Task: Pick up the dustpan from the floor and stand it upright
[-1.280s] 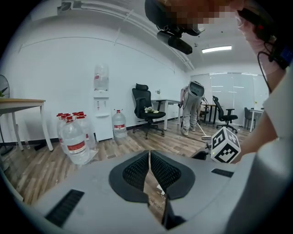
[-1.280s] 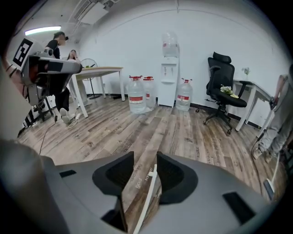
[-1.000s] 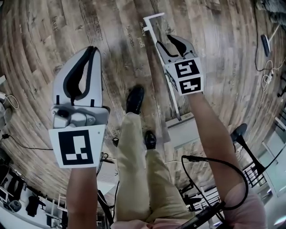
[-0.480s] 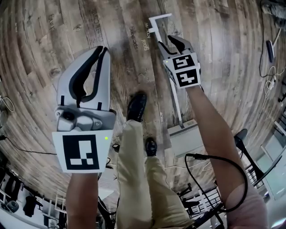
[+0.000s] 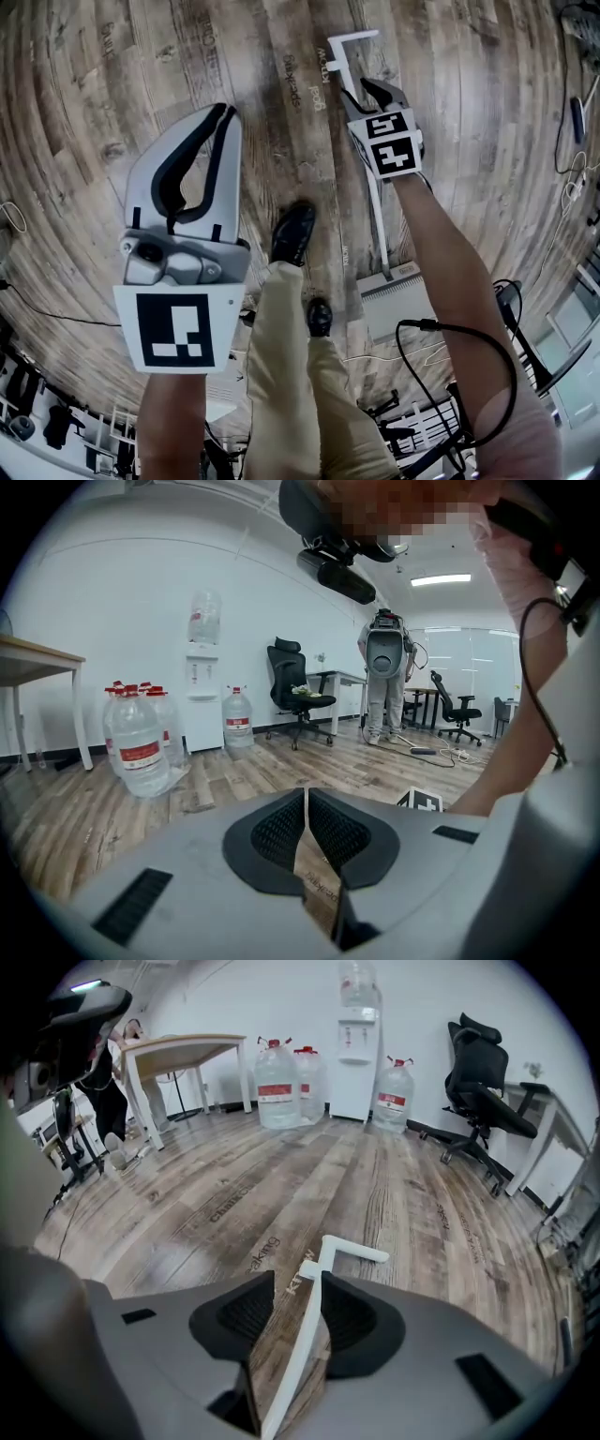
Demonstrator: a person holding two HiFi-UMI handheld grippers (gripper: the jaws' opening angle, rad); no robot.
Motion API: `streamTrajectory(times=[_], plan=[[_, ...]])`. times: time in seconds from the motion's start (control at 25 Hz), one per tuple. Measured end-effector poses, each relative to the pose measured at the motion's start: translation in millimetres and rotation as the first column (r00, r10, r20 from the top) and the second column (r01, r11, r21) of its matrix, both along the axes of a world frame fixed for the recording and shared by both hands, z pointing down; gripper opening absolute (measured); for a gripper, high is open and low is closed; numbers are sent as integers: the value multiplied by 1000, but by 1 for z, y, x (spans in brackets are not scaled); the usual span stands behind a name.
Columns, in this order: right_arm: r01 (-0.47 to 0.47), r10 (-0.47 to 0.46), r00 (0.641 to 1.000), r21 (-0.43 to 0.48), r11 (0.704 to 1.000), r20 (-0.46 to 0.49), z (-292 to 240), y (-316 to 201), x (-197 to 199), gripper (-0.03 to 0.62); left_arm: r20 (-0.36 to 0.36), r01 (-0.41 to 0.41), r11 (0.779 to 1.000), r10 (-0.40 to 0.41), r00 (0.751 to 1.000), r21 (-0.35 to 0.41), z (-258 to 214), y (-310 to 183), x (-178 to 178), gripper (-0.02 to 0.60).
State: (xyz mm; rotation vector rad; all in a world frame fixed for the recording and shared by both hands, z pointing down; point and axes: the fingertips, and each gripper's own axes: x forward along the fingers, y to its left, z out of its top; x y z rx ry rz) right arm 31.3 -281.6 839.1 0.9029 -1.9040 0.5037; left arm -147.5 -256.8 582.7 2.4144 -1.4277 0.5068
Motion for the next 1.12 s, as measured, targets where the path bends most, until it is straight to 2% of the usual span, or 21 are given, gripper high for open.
streamTrajectory(times=[0.2,0.56,1.12], plan=[[-4,4,1000,-5,1000,-31,22,-6,4,156,-7,0,1000,0,1000,-1,12,-1,-1,23],[-15,10,997,-71,997,-78,66,-6,11,156,-4,12,1000,-12,1000,-18,34,1,-4,23],[-97,83,989,-117,988,-119,110,6,30,120,17,-17,1000,17,1000,-10,41,18,7,23]])
